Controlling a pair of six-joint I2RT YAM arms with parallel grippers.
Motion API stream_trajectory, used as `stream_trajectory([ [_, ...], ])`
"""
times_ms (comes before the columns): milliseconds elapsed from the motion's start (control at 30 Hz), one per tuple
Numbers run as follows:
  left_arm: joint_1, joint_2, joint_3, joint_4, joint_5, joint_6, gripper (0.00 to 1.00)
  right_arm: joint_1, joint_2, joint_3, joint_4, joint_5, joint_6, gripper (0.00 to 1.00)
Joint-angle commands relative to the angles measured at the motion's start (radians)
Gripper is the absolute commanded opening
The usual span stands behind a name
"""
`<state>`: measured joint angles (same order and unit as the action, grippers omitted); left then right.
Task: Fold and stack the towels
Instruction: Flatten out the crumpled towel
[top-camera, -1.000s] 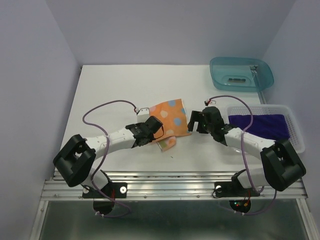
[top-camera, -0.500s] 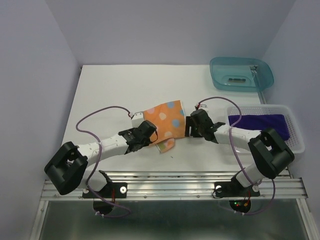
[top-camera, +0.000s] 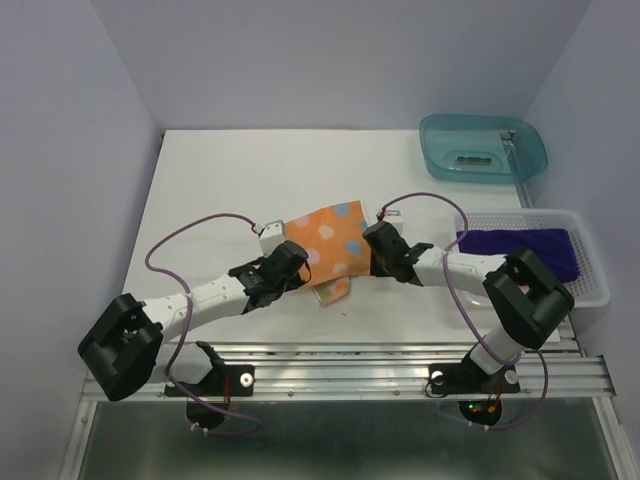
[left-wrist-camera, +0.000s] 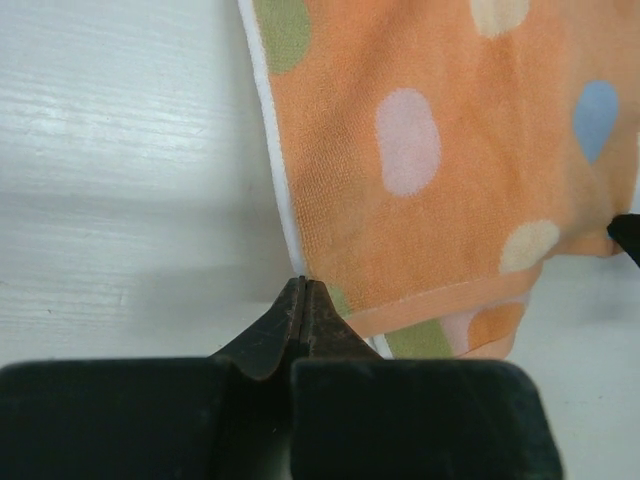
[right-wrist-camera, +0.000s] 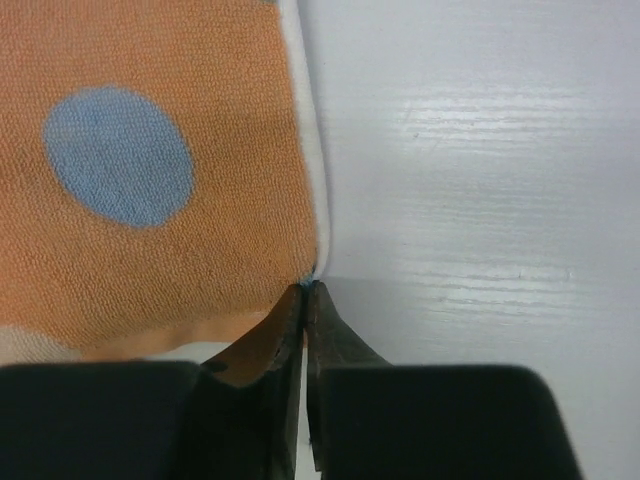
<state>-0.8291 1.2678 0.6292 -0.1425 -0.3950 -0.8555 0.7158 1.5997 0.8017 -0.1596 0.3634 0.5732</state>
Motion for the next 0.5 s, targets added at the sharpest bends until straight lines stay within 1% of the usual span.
stream_trajectory([
  [0,0.001,-0.077,-0.026,0.069,-0.022,0.006,0.00,0.017,-0.035,0.011,-0.044,0.011,0.010,0.01],
  [100,0.001,-0.133,-0.016,0.116,-0.008,0.045,0.00,0.027,-0.092,0.037,-0.017,0.011,-0.036,0.01],
  [267,0.002,-0.241,0.032,0.136,-0.028,0.117,0.00,0.028,-0.275,0.068,0.034,-0.003,-0.110,0.01],
  [300,0.002,-0.257,0.056,0.164,-0.034,0.131,0.00,0.028,-0.300,0.095,0.028,0.005,-0.121,0.01],
  [333,0.002,-0.284,0.088,0.167,-0.051,0.159,0.00,0.028,-0.340,0.109,0.023,0.006,-0.143,0.01],
  [433,0.002,-0.320,0.145,0.170,-0.100,0.208,0.00,0.028,-0.394,0.175,0.028,0.000,-0.186,0.01],
  [467,0.004,-0.324,0.191,0.173,-0.110,0.222,0.00,0.028,-0.408,0.192,0.038,-0.004,-0.199,0.01],
])
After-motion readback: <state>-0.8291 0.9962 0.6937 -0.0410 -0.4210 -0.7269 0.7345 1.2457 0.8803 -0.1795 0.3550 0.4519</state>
